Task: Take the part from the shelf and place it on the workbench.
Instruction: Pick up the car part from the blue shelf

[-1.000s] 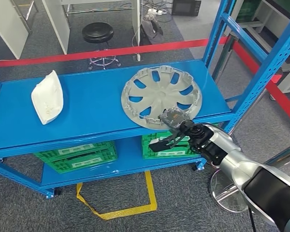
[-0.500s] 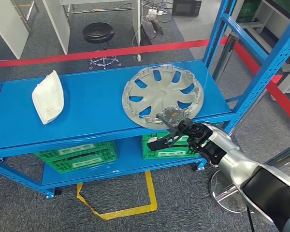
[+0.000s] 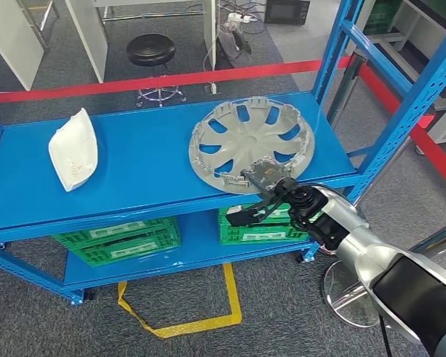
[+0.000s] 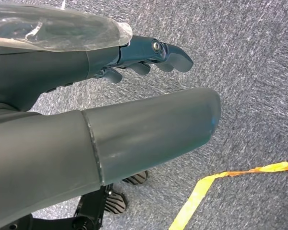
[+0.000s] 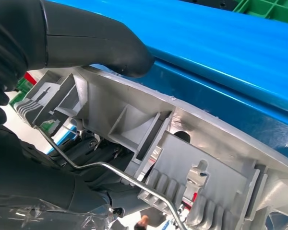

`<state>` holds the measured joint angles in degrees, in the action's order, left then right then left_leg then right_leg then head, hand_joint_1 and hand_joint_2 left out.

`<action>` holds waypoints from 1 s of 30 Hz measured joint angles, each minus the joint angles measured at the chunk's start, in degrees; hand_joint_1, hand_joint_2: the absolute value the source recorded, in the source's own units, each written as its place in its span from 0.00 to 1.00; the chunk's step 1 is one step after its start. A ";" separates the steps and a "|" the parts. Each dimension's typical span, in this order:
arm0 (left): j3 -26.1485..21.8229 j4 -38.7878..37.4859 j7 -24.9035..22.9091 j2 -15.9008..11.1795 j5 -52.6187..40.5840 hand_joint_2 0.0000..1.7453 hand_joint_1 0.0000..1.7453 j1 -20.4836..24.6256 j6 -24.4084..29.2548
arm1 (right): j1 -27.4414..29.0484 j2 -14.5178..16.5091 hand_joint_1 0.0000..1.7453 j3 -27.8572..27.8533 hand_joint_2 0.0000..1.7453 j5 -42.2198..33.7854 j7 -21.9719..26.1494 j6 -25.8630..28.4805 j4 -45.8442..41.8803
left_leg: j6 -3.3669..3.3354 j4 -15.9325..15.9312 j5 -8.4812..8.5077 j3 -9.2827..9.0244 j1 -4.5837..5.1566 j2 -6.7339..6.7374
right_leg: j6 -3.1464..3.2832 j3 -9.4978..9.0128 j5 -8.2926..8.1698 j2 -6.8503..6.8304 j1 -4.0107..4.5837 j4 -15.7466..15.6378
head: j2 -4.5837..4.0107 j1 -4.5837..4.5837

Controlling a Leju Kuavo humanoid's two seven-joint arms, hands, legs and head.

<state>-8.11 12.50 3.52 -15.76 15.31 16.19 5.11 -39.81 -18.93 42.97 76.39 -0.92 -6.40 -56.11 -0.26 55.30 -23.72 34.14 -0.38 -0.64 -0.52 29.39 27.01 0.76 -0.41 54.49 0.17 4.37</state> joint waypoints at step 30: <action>-0.22 0.00 8.38 1.39 4.19 1.00 0.00 -1.91 10.14 | -12.39 5.56 1.00 -17.32 1.00 -54.04 0.72 5.76 -12.11 | 0.00 -0.01 0.00 0.09 0.01 -0.06 | 0.00 0.05 0.01 -0.02 0.00 0.02 | 0.00 -0.01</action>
<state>-8.33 12.50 11.90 -14.37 19.49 14.29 15.26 -52.20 -13.37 25.65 22.35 -0.20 -0.64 -68.22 -0.26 55.29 -23.72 34.23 -0.38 -0.70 -0.52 29.44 27.02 0.74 -0.41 54.51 0.17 4.37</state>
